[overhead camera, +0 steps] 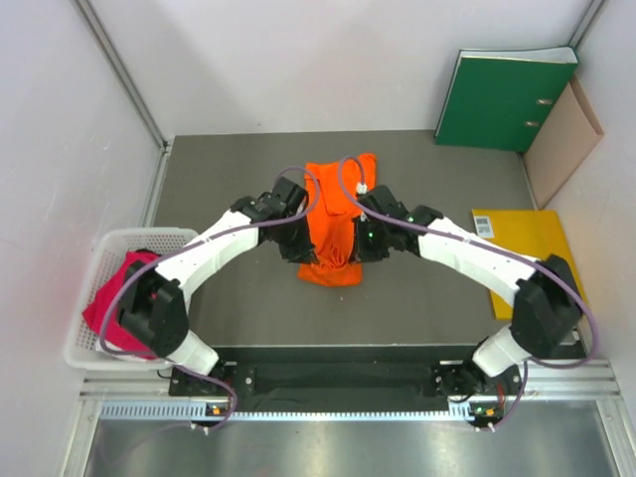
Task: Fold and stack the t-shirts
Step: Fold the folded rectangular tshirt in 1/3 of the way, then grab one side of the 2/3 rectangular tshirt with both arms, then fold the long partially folded tshirt into a neat square
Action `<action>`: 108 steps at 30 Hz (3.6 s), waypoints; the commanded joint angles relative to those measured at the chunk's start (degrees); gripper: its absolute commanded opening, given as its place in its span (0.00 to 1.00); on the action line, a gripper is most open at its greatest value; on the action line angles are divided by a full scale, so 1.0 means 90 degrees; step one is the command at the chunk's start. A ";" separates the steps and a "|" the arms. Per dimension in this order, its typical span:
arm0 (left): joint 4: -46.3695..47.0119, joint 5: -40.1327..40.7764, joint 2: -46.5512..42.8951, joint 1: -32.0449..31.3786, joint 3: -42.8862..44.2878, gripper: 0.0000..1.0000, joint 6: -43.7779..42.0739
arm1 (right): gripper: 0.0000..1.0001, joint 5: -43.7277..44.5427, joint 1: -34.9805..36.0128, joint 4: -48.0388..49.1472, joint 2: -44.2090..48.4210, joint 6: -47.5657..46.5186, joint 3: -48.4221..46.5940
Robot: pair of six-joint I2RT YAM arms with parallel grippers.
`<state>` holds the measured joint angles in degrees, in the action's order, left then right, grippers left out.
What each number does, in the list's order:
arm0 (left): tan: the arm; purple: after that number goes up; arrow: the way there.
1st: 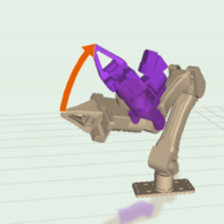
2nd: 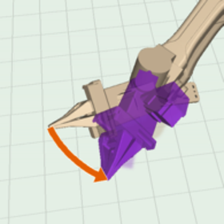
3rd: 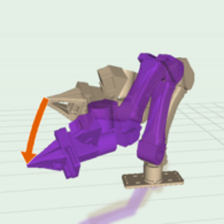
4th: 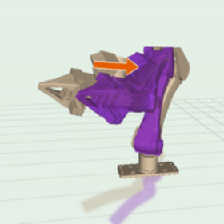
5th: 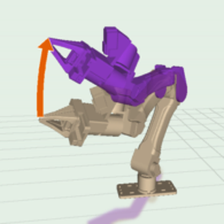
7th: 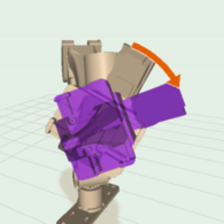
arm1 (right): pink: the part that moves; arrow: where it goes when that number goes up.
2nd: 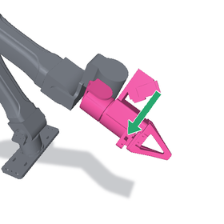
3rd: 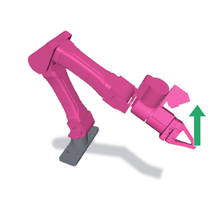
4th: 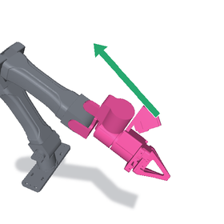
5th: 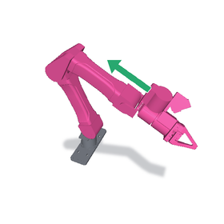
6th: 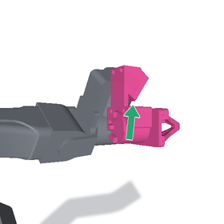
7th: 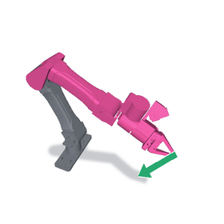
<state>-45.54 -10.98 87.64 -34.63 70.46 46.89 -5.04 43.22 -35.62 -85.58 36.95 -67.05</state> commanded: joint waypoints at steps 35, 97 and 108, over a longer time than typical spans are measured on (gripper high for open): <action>0.0899 -0.1093 0.1260 0.1836 0.0398 0.99 -0.1706 | 0.80 0.1011 -0.1628 0.1214 -0.0736 -0.0473 -0.0317; -0.0516 -0.1631 0.0311 0.0254 -0.0106 0.00 -0.0484 | 0.16 -0.2702 -0.1492 -0.0857 -0.0295 -0.0404 -0.0088; -0.0370 -0.1700 0.1053 0.1093 0.1438 0.00 -0.0523 | 0.16 -0.2741 -0.2058 -0.1023 -0.1974 -0.1449 -0.2430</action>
<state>-48.47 -25.96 94.83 -27.68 79.15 43.11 -29.02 26.87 -44.07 -98.15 28.84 -81.21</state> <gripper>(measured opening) 0.024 0.160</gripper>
